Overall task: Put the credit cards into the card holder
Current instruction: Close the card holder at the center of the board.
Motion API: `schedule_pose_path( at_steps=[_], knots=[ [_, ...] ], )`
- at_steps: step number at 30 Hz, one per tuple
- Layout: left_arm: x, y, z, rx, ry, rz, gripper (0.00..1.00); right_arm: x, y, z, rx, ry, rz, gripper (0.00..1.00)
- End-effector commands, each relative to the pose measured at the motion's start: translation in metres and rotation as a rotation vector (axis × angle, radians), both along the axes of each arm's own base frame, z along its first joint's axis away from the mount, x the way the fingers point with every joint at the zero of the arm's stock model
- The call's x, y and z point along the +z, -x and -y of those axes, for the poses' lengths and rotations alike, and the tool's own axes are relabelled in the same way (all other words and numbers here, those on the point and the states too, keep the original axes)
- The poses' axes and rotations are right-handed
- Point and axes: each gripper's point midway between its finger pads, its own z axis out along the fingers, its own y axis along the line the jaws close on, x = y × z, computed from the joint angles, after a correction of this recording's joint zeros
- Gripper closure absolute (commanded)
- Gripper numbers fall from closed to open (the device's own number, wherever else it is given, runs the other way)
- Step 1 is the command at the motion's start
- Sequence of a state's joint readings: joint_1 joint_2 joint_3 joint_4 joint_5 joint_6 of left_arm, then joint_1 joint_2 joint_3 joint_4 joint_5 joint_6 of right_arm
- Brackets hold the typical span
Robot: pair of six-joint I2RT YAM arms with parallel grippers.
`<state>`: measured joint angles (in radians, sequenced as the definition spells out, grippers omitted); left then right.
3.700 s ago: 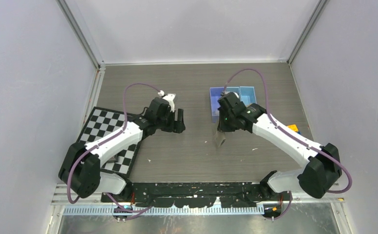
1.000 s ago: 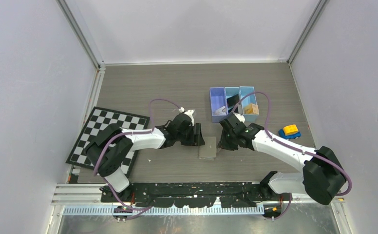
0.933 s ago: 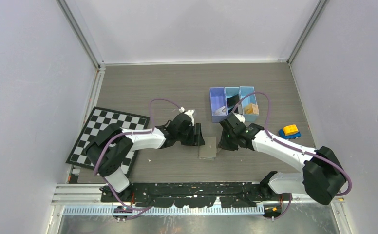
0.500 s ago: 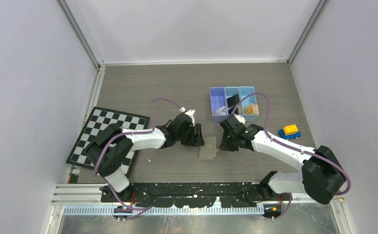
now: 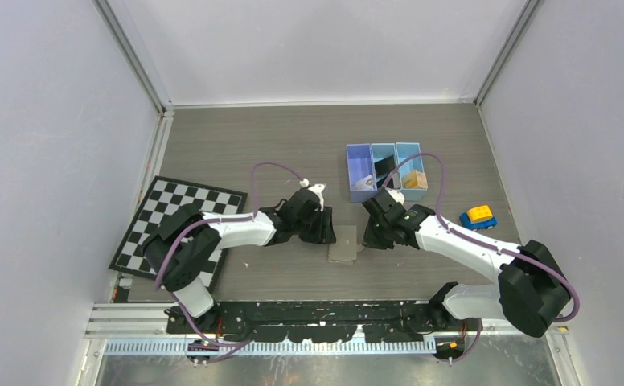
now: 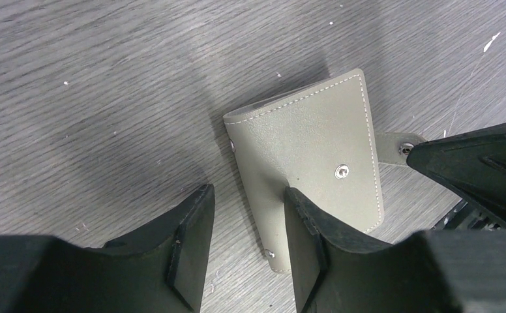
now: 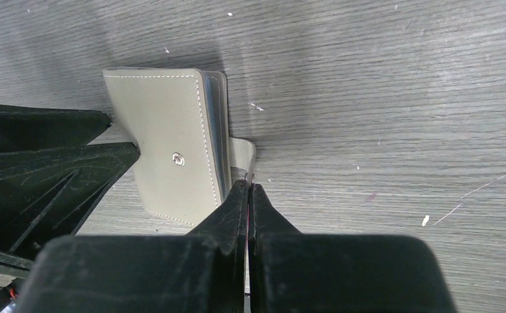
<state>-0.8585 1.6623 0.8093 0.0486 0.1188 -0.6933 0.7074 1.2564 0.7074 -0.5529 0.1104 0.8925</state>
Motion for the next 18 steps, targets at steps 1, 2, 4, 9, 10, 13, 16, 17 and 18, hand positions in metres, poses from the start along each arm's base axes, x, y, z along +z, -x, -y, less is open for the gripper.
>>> schedule_pose_path(
  at_steps=[1, 2, 4, 9, 10, 13, 16, 17, 18],
  knots=[
    [-0.031, 0.014, -0.022, -0.026, -0.146, -0.044, 0.54, 0.017, -0.012, -0.01, -0.002, -0.051, 0.064, 1.0],
    [-0.034, 0.015, -0.024, -0.032, -0.159, -0.042, 0.54, 0.021, -0.015, -0.014, -0.001, -0.071, 0.075, 1.0],
    [-0.039, 0.017, -0.029, -0.041, -0.195, -0.04, 0.54, 0.029, -0.022, -0.024, -0.001, -0.12, 0.1, 1.0],
    [-0.037, 0.023, -0.033, -0.072, -0.211, -0.03, 0.55, 0.036, -0.034, -0.033, 0.002, -0.13, 0.133, 1.0],
    [-0.035, 0.023, -0.033, -0.076, -0.206, -0.024, 0.55, 0.036, -0.034, -0.034, 0.008, -0.122, 0.128, 1.0],
    [-0.03, 0.022, -0.034, -0.082, -0.197, -0.004, 0.55, 0.031, -0.032, -0.041, 0.035, -0.097, 0.12, 1.0],
    [-0.028, 0.021, -0.033, -0.089, -0.187, 0.01, 0.55, 0.027, -0.03, -0.057, 0.073, -0.123, 0.112, 0.99],
    [-0.028, 0.022, -0.031, -0.094, -0.181, 0.009, 0.55, 0.027, -0.029, -0.065, 0.087, -0.148, 0.11, 1.0],
    [-0.029, 0.023, -0.029, -0.103, -0.171, 0.003, 0.55, 0.026, -0.028, -0.072, 0.102, -0.174, 0.112, 1.0]
  ],
)
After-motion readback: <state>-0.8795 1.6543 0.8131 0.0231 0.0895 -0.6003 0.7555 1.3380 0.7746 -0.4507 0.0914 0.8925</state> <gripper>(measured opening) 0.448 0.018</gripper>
